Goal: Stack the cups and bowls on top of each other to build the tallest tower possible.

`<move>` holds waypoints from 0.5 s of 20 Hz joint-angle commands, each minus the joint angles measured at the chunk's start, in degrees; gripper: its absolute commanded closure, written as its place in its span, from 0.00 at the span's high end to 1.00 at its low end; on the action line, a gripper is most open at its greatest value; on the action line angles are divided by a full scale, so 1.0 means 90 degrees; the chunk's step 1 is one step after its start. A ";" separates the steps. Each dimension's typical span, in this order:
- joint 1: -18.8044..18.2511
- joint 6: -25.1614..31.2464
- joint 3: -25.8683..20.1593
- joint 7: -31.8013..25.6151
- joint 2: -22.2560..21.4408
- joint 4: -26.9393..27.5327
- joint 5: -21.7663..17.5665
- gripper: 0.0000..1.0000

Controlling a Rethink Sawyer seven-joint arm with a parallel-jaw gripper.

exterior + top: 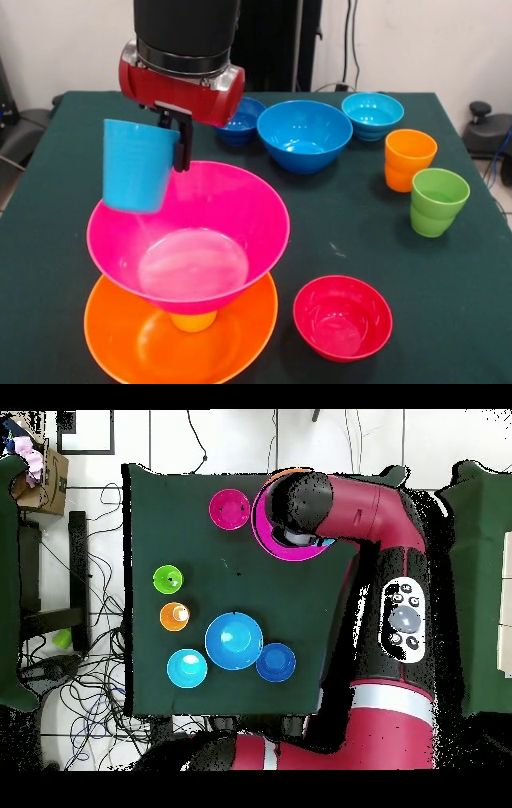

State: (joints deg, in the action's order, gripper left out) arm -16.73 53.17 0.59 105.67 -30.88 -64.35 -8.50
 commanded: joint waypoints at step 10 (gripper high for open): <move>0.0423 0.0414 0.0013 0.1075 0.0288 0.0451 0.0309 0.00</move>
State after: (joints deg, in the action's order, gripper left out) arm -14.51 53.18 2.40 105.67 -29.44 -62.51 -6.25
